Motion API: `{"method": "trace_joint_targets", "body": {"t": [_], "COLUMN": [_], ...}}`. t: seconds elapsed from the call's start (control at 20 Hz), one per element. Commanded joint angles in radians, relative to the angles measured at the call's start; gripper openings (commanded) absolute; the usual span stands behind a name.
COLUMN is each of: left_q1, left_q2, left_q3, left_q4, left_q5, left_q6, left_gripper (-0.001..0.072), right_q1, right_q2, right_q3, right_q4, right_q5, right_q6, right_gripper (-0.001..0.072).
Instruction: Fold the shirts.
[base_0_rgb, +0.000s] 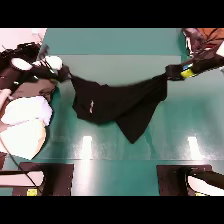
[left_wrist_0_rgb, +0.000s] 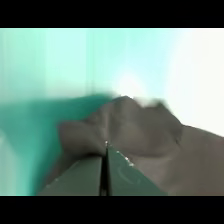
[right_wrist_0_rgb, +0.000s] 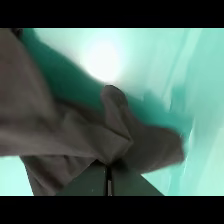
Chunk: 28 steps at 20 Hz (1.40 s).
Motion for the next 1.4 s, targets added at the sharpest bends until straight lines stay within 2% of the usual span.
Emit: {"method": "trace_joint_targets", "body": {"t": [0.0, 0.15, 0.35, 0.65, 0.75, 0.9, 1.1, 1.2, 1.35], "left_q1": [0.034, 0.034, 0.034, 0.034, 0.034, 0.033, 0.019, -0.018, -0.095], "left_q2": [0.249, 0.473, 0.694, 0.748, 0.716, 0.597, 0.358, 0.213, -0.007], "left_q3": [0.149, 0.283, 0.400, 0.523, 0.517, 0.516, 0.515, 0.515, 0.476], "left_q4": [0.071, 0.155, 0.162, 0.174, 0.224, 0.244, 0.246, 0.256, 0.298], "left_q5": [0.010, 0.003, -0.007, -0.052, -0.089, -0.217, -0.383, -0.447, -0.412], "left_q6": [0.024, 0.023, 0.023, 0.022, -0.007, -0.040, -0.063, -0.063, -0.059], "left_gripper": [0.0025, 0.0024, 0.0024, 0.0023, 0.0023, 0.0023, 0.0024, 0.0024, 0.0025], "right_q1": [-0.050, -0.089, -0.138, -0.259, -0.267, -0.267, -0.218, -0.184, -0.171], "right_q2": [0.108, 0.190, 0.276, 0.342, 0.326, 0.252, 0.067, -0.024, -0.180], "right_q3": [0.134, 0.306, 0.447, 0.506, 0.506, 0.506, 0.491, 0.399, 0.270], "right_q4": [-0.013, -0.017, -0.017, -0.015, -0.014, -0.006, -0.010, -0.011, -0.010], "right_q5": [-0.032, -0.030, 0.023, 0.078, 0.090, 0.120, 0.217, 0.209, 0.160], "right_q6": [-0.025, -0.047, -0.048, -0.053, -0.053, -0.052, -0.045, -0.045, -0.046], "right_gripper": [0.0013, 0.0013, 0.0013, 0.0013, 0.0012, 0.0012, 0.0013, 0.0013, 0.0013]}}
